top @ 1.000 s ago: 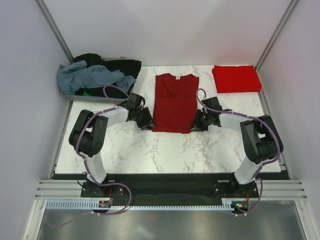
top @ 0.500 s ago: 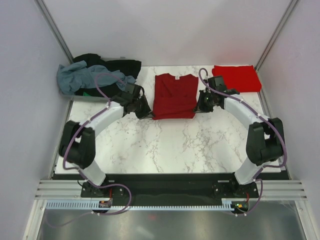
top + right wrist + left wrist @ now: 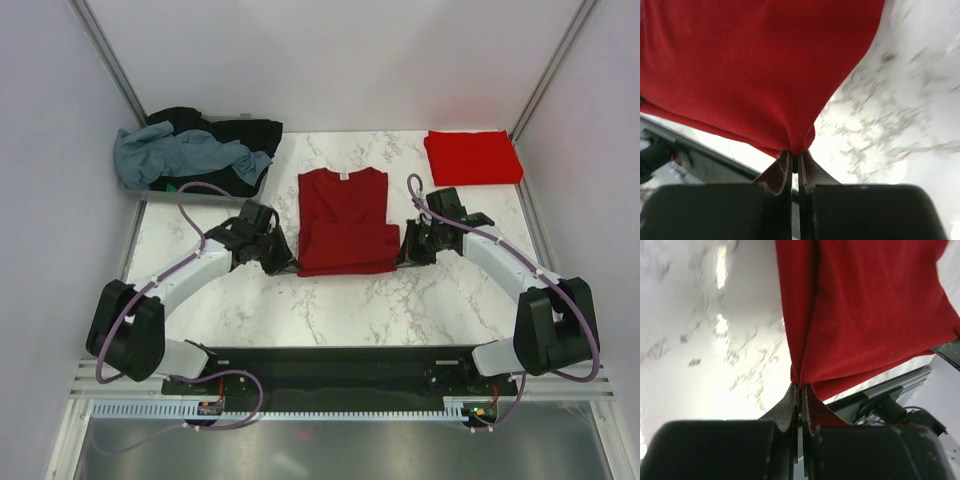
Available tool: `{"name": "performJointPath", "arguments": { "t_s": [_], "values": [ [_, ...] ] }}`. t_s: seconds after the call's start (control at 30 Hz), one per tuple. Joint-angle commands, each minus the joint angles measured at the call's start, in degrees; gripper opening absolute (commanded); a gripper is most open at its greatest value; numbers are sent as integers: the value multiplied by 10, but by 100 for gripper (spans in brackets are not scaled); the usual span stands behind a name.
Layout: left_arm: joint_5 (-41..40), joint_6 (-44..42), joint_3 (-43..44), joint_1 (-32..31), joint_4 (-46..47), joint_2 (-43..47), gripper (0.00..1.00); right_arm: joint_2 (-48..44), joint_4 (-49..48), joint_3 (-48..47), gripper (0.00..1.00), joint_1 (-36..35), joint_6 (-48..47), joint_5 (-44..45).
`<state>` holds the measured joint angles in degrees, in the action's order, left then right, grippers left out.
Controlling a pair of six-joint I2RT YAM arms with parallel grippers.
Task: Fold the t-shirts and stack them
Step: Fold the tshirt
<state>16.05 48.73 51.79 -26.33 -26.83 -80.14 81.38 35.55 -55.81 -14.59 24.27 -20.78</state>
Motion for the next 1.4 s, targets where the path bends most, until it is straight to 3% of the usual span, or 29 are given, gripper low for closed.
{"name": "performJointPath", "arguments": {
  "t_s": [0.0, 0.33, 0.53, 0.77, 1.37],
  "values": [
    [-11, 41, -47, -12, -23, 63, 2, -47, -57, 62, 0, 0, 23, -63],
    [-3, 109, -117, -80, -22, 161, 2, -126, -34, 95, 0, -47, 101, -86],
    [-57, 70, -26, -75, -93, 159, 2, -96, 36, -7, 0, -50, 82, -30],
    [-66, 1, 152, -19, -142, 51, 2, 31, 68, -164, 0, -47, 49, -23],
    [26, -49, 461, 95, -143, -296, 2, 372, 98, -487, 0, 11, 24, -83]
  ]
}}
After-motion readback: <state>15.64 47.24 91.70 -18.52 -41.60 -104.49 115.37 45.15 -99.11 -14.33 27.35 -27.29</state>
